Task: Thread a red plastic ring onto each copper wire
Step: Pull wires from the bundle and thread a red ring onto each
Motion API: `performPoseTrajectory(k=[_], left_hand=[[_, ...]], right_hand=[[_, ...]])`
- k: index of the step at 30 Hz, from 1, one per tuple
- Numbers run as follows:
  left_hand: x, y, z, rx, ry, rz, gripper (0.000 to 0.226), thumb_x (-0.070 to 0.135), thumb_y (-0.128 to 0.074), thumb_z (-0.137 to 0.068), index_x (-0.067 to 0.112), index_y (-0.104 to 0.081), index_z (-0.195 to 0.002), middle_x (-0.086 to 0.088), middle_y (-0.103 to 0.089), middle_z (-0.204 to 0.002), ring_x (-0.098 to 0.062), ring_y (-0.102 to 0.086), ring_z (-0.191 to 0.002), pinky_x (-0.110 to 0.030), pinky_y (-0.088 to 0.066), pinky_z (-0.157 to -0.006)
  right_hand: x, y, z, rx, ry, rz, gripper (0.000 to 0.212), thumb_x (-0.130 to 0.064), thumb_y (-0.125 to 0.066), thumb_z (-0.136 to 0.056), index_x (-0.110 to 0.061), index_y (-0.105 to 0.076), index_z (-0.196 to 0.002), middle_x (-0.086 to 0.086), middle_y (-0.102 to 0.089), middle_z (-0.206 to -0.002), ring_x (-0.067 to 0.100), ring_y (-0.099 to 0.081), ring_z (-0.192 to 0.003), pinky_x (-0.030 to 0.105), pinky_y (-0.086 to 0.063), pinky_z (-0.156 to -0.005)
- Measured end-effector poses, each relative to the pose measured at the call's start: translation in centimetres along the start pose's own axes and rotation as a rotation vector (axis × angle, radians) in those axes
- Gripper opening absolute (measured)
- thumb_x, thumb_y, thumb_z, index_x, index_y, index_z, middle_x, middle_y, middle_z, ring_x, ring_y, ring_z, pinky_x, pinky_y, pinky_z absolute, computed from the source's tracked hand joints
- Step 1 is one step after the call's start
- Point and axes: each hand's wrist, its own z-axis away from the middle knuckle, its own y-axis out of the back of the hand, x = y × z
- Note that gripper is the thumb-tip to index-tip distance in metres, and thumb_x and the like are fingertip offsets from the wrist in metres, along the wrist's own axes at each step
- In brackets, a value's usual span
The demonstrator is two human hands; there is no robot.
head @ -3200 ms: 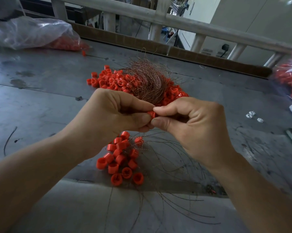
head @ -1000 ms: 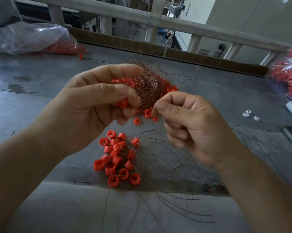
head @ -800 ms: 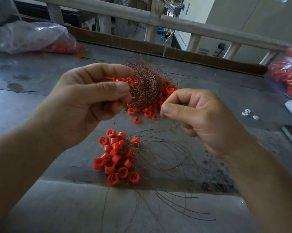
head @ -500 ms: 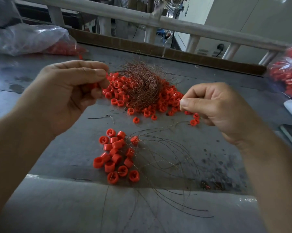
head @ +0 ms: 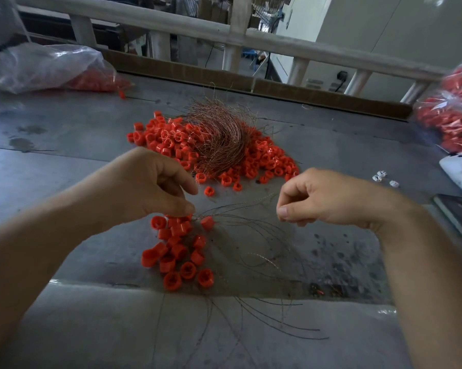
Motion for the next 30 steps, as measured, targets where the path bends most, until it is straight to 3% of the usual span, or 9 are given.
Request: performPoseTrajectory(k=[3, 6, 12, 18, 22, 25, 27, 30], left_hand=[[0.0, -0.5, 0.0, 0.013, -0.016, -0.066, 0.037, 0.007, -0.080, -0.059, 0.040, -0.069, -0.071, 0.006, -0.068, -0.057, -0.001, -0.058, -0.045, -0.011, -0.047, -0.049], [0.1, -0.5, 0.0, 0.001, -0.020, -0.084, 0.032, 0.008, -0.080, -0.060, 0.037, -0.070, -0.069, 0.005, -0.067, -0.056, -0.001, -0.058, -0.045, -0.010, -0.046, -0.048], [0.2, -0.7, 0.1, 0.007, -0.031, -0.078, 0.029, 0.012, -0.080, -0.060, 0.038, -0.070, -0.069, 0.007, -0.067, -0.057, 0.000, -0.058, -0.046, -0.009, -0.045, -0.049], [0.4, -0.5, -0.4, 0.065, -0.035, -0.017, 0.025, 0.012, -0.074, -0.069, 0.037, -0.072, -0.068, 0.008, -0.070, -0.063, -0.001, -0.064, -0.057, -0.005, -0.044, -0.052], [0.3, -0.3, -0.5, 0.066, -0.011, 0.034, 0.022, 0.009, -0.072, -0.072, 0.027, -0.073, -0.061, 0.005, -0.071, -0.063, 0.004, -0.059, -0.049, -0.003, -0.036, -0.042], [0.0, -0.1, -0.6, 0.112, -0.002, 0.057, 0.018, 0.006, -0.071, -0.073, 0.023, -0.071, -0.064, 0.007, -0.069, -0.060, 0.007, -0.051, -0.042, -0.005, -0.035, -0.038], [-0.6, 0.3, -1.1, 0.260, 0.010, 0.028, 0.018, 0.006, -0.071, -0.073, 0.022, -0.069, -0.066, 0.006, -0.066, -0.057, 0.006, -0.051, -0.044, -0.006, -0.036, -0.041], [-1.5, 0.7, -2.1, 0.509, -0.003, -0.209, 0.015, 0.007, -0.069, -0.079, 0.022, -0.068, -0.079, 0.007, -0.062, -0.071, -0.003, -0.054, -0.061, -0.016, -0.038, -0.056]], right_hand=[[0.1, 0.0, 0.1, -0.015, 0.002, 0.064, 0.014, -0.020, -0.065, -0.082, -0.021, -0.067, -0.068, -0.015, -0.062, -0.055, -0.002, -0.056, -0.056, 0.010, -0.043, -0.054], [0.2, -0.1, 0.0, -0.029, -0.010, 0.108, 0.012, -0.025, -0.066, -0.080, -0.024, -0.069, -0.068, -0.011, -0.067, -0.066, 0.000, -0.061, -0.066, 0.016, -0.048, -0.065], [0.5, 0.1, 0.0, -0.027, 0.008, 0.067, 0.004, -0.024, -0.069, -0.077, -0.027, -0.072, -0.078, -0.021, -0.068, -0.076, -0.009, -0.061, -0.074, 0.016, -0.048, -0.075], [0.8, 0.6, 0.1, 0.010, 0.032, -0.044, 0.014, -0.016, -0.074, -0.073, -0.030, -0.071, -0.074, -0.016, -0.071, -0.084, -0.005, -0.063, -0.080, 0.011, -0.049, -0.074], [0.8, 0.6, 0.1, 0.043, 0.004, -0.018, 0.013, -0.017, -0.070, -0.077, -0.030, -0.071, -0.073, -0.011, -0.071, -0.090, -0.004, -0.062, -0.086, 0.014, -0.048, -0.079], [0.7, 0.7, 0.2, 0.114, -0.005, -0.018, 0.010, -0.020, -0.069, -0.079, -0.029, -0.070, -0.074, -0.016, -0.069, -0.078, -0.006, -0.061, -0.080, 0.006, -0.045, -0.068], [0.8, 0.8, 0.1, 0.223, -0.008, -0.068, 0.010, -0.021, -0.069, -0.079, -0.027, -0.069, -0.071, -0.014, -0.068, -0.072, -0.001, -0.062, -0.078, 0.015, -0.048, -0.071], [1.0, 0.8, -0.3, 0.388, -0.020, -0.161, 0.006, -0.020, -0.069, -0.079, -0.019, -0.070, -0.072, 0.003, -0.070, -0.076, 0.022, -0.066, -0.082, 0.039, -0.052, -0.083]])
